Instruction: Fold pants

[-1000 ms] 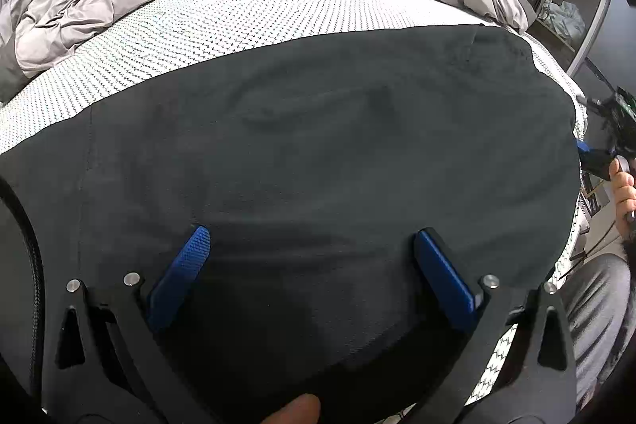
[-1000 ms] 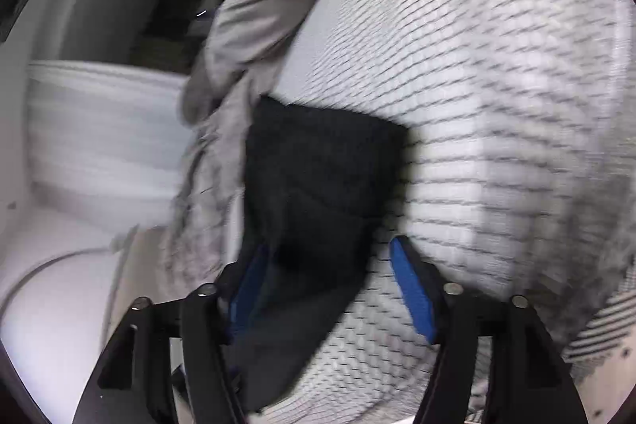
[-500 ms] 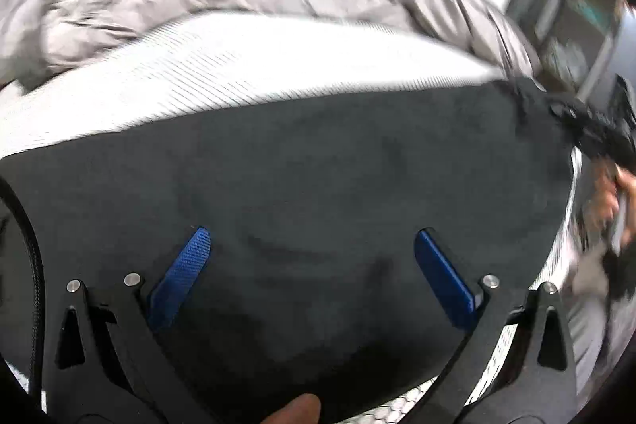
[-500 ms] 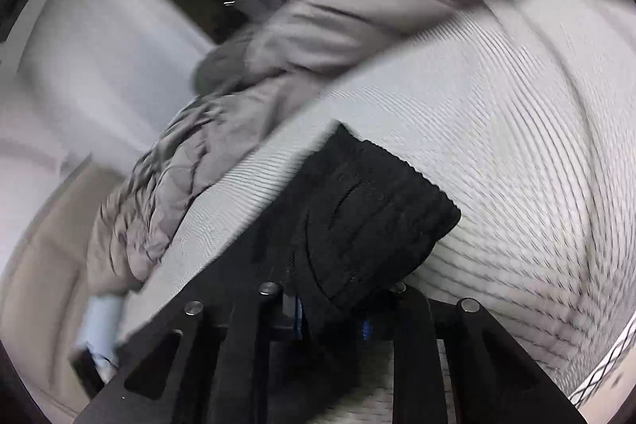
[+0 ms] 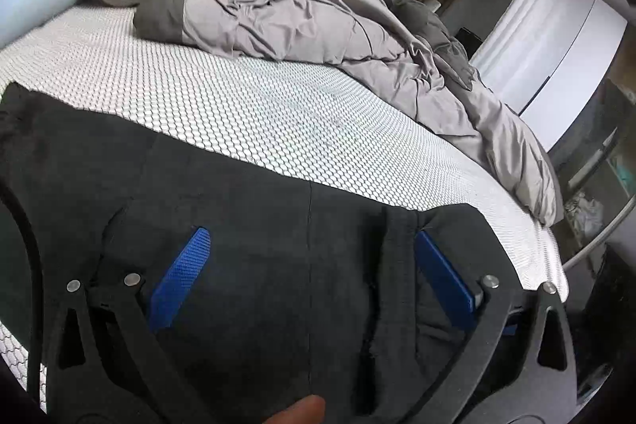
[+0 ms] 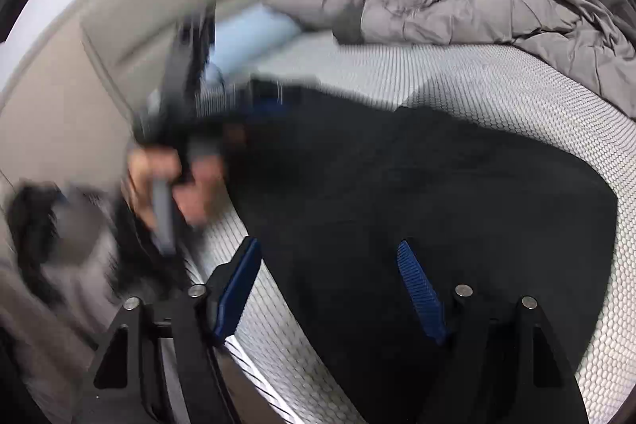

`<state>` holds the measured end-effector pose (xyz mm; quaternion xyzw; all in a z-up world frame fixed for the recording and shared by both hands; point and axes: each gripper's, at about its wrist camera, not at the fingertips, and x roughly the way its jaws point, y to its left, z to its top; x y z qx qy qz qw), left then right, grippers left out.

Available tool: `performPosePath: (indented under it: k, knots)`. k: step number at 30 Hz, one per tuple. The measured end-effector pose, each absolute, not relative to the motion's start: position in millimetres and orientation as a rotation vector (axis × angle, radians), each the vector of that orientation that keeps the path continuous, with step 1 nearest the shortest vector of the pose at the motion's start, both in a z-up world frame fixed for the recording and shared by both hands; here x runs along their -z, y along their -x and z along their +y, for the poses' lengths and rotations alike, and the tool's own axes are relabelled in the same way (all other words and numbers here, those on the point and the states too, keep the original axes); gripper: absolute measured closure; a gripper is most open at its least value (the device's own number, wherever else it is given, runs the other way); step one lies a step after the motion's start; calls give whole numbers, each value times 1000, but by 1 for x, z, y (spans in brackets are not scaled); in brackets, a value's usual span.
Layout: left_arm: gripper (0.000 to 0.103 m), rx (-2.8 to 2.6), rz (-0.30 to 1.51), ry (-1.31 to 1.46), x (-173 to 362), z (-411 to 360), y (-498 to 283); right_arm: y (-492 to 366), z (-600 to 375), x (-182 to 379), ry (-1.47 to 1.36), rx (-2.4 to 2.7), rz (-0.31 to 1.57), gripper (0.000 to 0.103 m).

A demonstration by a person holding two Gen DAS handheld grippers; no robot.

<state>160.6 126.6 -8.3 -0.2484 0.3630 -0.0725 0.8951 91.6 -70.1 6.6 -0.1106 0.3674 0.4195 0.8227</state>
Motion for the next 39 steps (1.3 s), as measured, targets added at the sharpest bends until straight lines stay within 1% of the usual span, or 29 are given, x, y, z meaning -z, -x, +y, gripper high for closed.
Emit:
performPosePath:
  k: [2,6,8,9,10,12,16,20,21,22,23,24,25,27,30,33,35,36,38,39]
  knots:
    - [1,196,774,494,9,118,-163,-90,-83,-7,200,-866,779,30]
    - [1,366,879,373,18,68,-170,-103,-150,-23,8,-722,699,30]
    - [11,443,945,350,27,49,-173,-109,-179,-19,-52,-624,700,30]
    - [21,471,977,364,33,44,-173,-111,-194,-15,-84,-592,712,30]
    - [25,492,1007,385,39,41,-174,-115,-206,-7,-121,-564,735,30]
    - [26,519,1071,451,54,41,-180,-122,-219,6,-160,-527,782,30]
    - [25,580,1098,599,67,50,-199,-141,-235,34,-211,-496,886,30]
    - [25,584,1127,662,76,47,-221,-157,-234,39,-221,-497,923,30]
    - [28,586,1117,661,76,44,-223,-159,-230,38,-217,-499,923,30]
    - [45,587,1109,661,75,45,-226,-159,-227,37,-213,-504,923,30]
    - [59,565,1106,666,77,46,-226,-160,-222,36,-207,-507,923,30]
    - [75,567,1108,693,79,46,-228,-161,-220,36,-198,-508,924,30]
    - [81,572,1100,729,80,49,-226,-161,-216,35,-185,-509,922,30]
    - [87,569,1045,738,72,53,-221,-163,-212,39,-171,-512,922,30]
    - [90,540,931,702,42,68,-208,-165,-204,36,-152,-505,910,30]
    - [90,466,858,663,23,98,-197,-171,-190,30,-145,-506,894,30]
    - [89,389,872,619,25,115,-192,-177,-178,26,-124,-512,886,30]
    - [89,369,908,604,33,120,-191,-180,-174,25,-118,-517,887,30]
    - [78,291,982,570,53,125,-195,-187,-164,28,-112,-523,909,30]
    - [66,255,1008,569,61,126,-197,-189,-160,29,-105,-526,919,30]
